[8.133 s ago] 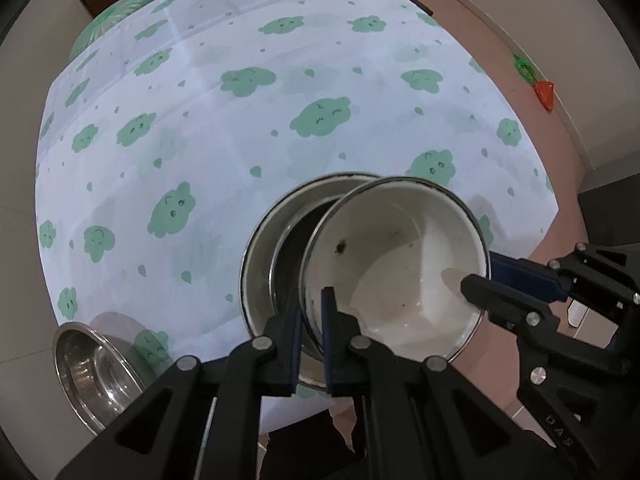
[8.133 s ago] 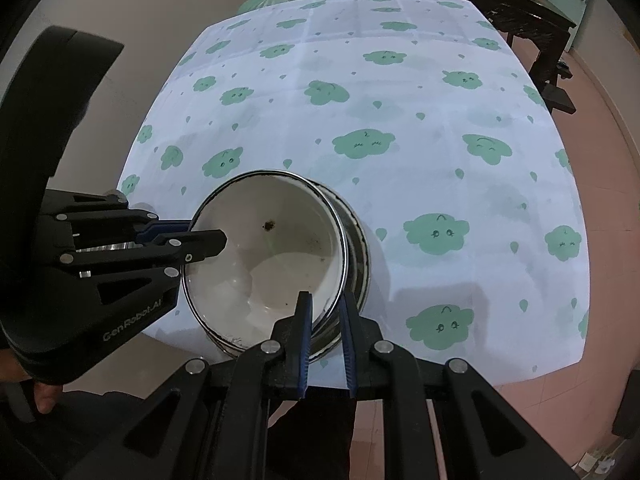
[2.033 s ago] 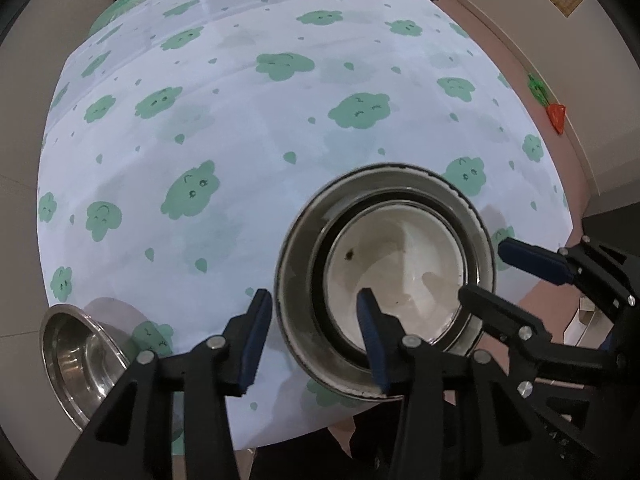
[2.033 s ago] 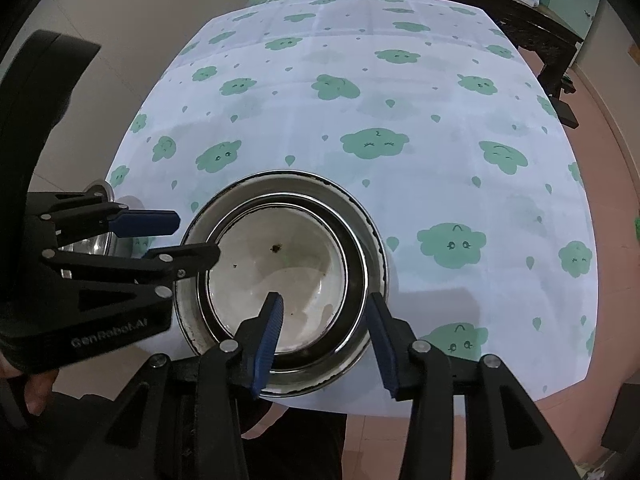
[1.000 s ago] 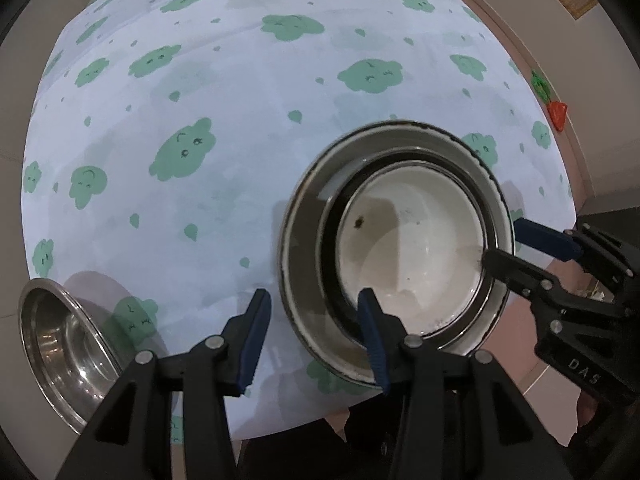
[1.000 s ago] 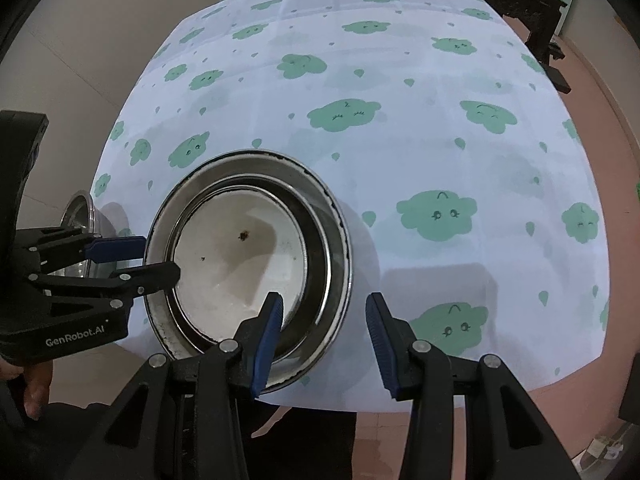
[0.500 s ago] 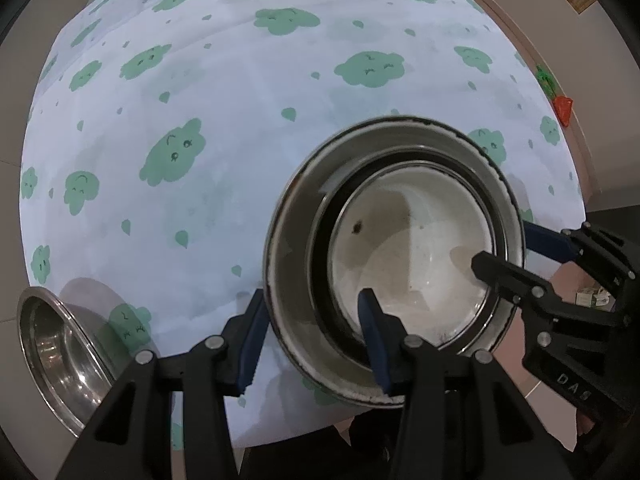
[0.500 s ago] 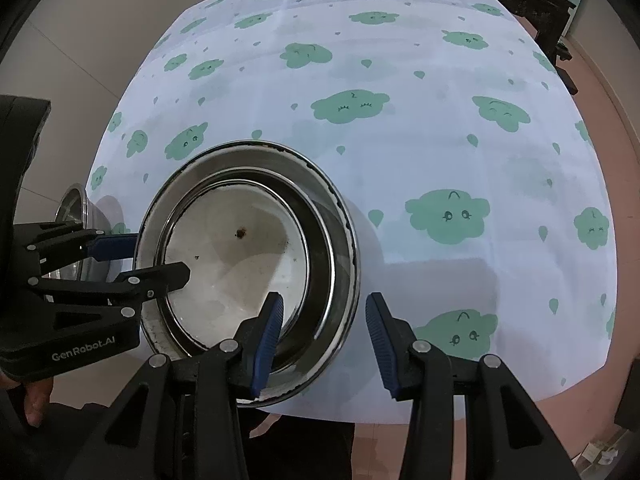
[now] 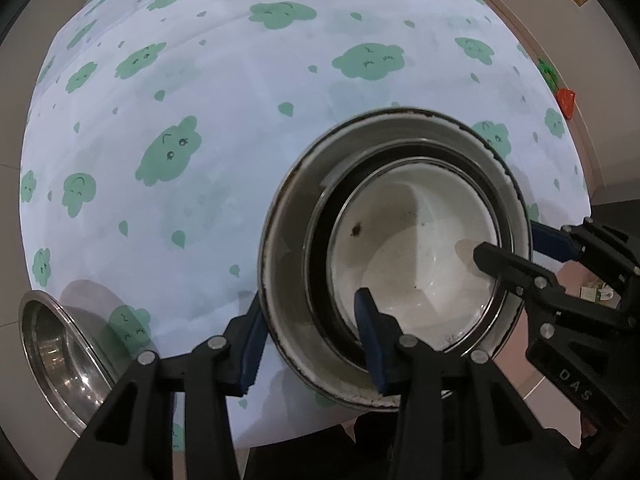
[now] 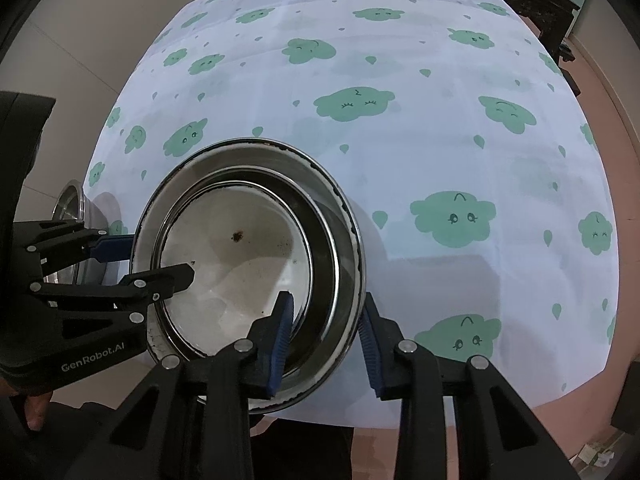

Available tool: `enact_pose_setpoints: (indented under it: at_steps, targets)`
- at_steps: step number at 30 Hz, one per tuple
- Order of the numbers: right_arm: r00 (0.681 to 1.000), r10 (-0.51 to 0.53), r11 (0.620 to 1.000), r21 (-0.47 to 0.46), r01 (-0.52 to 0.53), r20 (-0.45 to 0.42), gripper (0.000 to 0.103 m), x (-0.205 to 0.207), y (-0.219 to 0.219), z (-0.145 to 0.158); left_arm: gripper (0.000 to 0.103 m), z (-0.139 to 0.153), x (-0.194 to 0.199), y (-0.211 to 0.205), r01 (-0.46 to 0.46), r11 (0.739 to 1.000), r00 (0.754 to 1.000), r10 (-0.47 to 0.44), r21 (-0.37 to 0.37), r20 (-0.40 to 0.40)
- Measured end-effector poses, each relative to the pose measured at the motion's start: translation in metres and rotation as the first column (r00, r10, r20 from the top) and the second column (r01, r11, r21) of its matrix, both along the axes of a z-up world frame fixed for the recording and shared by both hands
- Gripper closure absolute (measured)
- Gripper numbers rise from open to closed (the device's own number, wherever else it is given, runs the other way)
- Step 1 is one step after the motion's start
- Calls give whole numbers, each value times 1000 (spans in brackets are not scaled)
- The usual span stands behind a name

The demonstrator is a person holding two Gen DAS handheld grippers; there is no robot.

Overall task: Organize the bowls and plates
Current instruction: 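Lift the nested bowl stack and carry it toward the cloth's edge with both grippers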

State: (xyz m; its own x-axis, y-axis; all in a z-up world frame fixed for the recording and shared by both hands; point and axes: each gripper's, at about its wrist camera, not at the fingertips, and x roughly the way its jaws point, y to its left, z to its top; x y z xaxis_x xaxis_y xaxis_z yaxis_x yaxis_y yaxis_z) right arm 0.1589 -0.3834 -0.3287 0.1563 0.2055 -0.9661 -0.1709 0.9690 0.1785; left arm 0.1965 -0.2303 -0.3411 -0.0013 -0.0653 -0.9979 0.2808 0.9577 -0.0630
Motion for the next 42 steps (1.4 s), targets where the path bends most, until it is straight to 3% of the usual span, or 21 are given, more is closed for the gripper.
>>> enact_pose_setpoints:
  at_steps: [29, 42]
  targets:
    - [998, 54, 998, -26, -54, 31, 68, 1, 19, 18, 62, 15, -9, 18, -27, 1000, 999, 27, -6, 29]
    - [989, 128, 991, -37, -125, 69, 68, 6, 41, 40, 62, 36, -10, 41, -87, 996, 994, 88, -11, 64]
